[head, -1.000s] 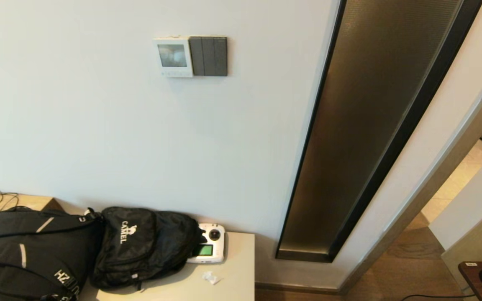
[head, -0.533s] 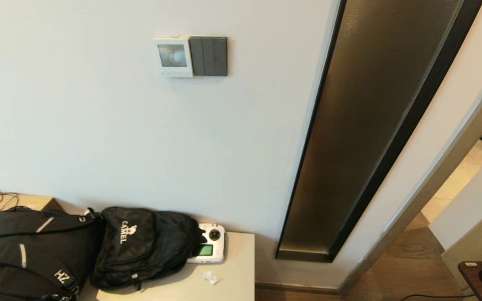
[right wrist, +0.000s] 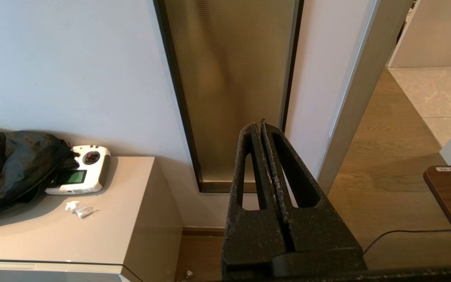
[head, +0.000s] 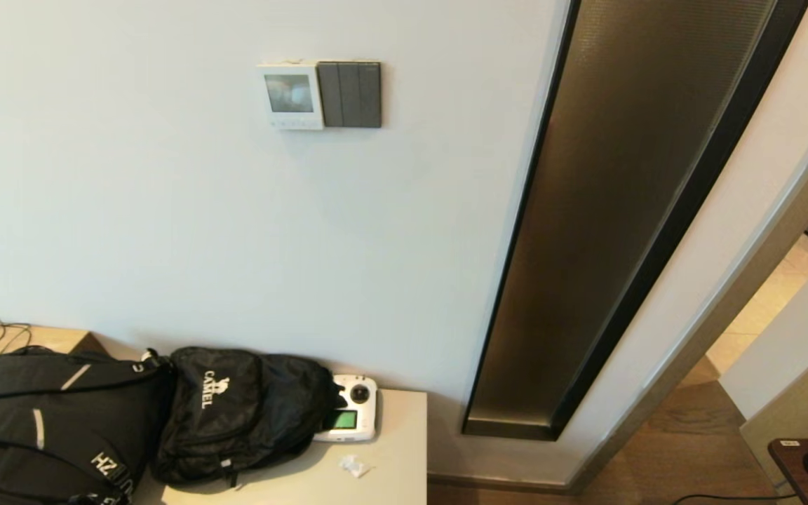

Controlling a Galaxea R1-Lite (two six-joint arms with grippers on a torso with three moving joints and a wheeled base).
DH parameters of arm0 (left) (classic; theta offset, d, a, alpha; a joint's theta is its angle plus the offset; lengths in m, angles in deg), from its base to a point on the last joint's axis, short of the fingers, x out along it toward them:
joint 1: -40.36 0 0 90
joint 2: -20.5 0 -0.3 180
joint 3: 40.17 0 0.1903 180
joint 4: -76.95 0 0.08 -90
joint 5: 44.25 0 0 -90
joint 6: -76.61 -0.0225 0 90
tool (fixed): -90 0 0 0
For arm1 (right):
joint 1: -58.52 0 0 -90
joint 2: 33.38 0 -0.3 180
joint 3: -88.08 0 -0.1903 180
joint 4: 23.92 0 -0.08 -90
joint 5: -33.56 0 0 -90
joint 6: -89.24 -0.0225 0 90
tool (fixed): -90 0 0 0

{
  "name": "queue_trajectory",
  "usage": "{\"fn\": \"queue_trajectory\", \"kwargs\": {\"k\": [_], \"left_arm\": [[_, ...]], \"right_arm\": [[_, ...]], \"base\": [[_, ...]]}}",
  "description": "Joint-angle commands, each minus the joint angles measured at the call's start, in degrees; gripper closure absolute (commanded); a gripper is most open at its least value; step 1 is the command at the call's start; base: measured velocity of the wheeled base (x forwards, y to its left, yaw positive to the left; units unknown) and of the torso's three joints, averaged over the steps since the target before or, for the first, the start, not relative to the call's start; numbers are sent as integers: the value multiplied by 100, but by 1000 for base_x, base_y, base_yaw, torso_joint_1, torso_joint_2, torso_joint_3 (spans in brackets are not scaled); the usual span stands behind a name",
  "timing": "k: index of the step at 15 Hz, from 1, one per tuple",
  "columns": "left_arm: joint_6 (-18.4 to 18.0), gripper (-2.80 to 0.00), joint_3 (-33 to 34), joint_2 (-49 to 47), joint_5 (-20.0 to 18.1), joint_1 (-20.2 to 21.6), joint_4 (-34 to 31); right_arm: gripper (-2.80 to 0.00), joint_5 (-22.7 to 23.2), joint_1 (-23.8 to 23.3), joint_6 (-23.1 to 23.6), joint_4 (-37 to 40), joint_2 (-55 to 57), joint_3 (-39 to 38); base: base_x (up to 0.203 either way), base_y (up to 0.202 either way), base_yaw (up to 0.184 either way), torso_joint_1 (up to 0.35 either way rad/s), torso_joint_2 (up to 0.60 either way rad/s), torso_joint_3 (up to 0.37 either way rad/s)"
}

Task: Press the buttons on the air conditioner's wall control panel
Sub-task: Turn on the central air conditioner

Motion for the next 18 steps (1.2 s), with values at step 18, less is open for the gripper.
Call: {"fn": "queue_trajectory", "kwargs": {"k": [18], "left_arm": [[507, 0, -4354, -7432, -204, -1923, 3120]], "right_arm": [[0, 3, 0, 5, -1, 8, -9]], "base": [[0, 0, 0, 0, 0, 0]]}}
